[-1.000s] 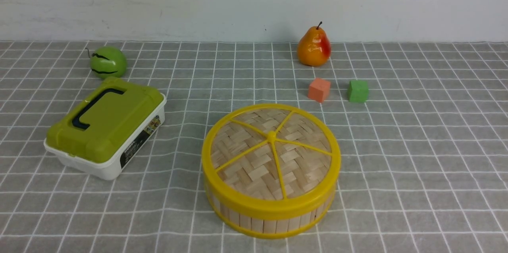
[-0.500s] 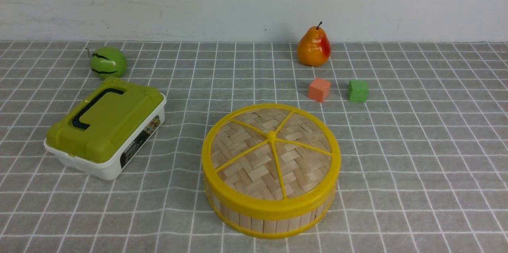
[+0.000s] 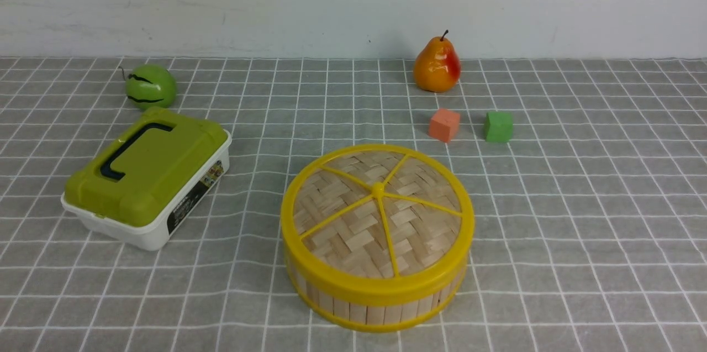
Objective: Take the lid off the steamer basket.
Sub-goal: Use the right arm to lift the lid of the steamer
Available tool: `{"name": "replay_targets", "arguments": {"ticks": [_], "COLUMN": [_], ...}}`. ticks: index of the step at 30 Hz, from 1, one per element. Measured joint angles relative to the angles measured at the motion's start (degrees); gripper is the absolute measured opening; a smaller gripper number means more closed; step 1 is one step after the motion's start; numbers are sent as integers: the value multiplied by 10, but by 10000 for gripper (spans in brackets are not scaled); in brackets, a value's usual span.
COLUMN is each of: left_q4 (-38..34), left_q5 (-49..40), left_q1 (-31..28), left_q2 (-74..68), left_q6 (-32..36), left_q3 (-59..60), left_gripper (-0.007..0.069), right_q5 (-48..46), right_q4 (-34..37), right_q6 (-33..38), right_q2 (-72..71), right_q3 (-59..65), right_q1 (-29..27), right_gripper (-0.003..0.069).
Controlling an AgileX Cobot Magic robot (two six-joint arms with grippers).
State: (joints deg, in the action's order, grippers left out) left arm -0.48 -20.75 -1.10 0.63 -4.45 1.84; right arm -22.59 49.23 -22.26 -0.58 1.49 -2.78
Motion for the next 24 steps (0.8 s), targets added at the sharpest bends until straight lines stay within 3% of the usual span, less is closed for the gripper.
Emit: {"name": "replay_targets", "arguments": {"ticks": [5, 8, 11, 12, 14, 16, 22, 24], "left_q4": [0, 0, 0, 0, 0, 0, 0, 0], "left_q5": [0, 0, 0, 0, 0, 0, 0, 0], "left_q1": [0, 0, 0, 0, 0, 0, 0, 0], "left_q2": [0, 0, 0, 0, 0, 0, 0, 0], "left_q6": [0, 0, 0, 0, 0, 0, 0, 0], "left_q3": [0, 0, 0, 0, 0, 0, 0, 0], "left_gripper": [239, 239, 239, 239, 239, 239, 239, 239], "right_q5": [0, -19, -35, -34, -42, -56, -251, -310], "right_q4": [-1, -9, -14, -14, -14, -15, -41, -47], "right_q6": [63, 180, 306, 313, 391, 436, 615, 630], "right_q2": [0, 0, 26, 26, 92, 144, 382, 435], "right_q3": [0, -23, -94, -100, -183, -243, -510, -567], "right_q1": [0, 0, 0, 0, 0, 0, 0, 0], "right_gripper": [241, 227, 138, 138, 29, -5, -13, -7]}}
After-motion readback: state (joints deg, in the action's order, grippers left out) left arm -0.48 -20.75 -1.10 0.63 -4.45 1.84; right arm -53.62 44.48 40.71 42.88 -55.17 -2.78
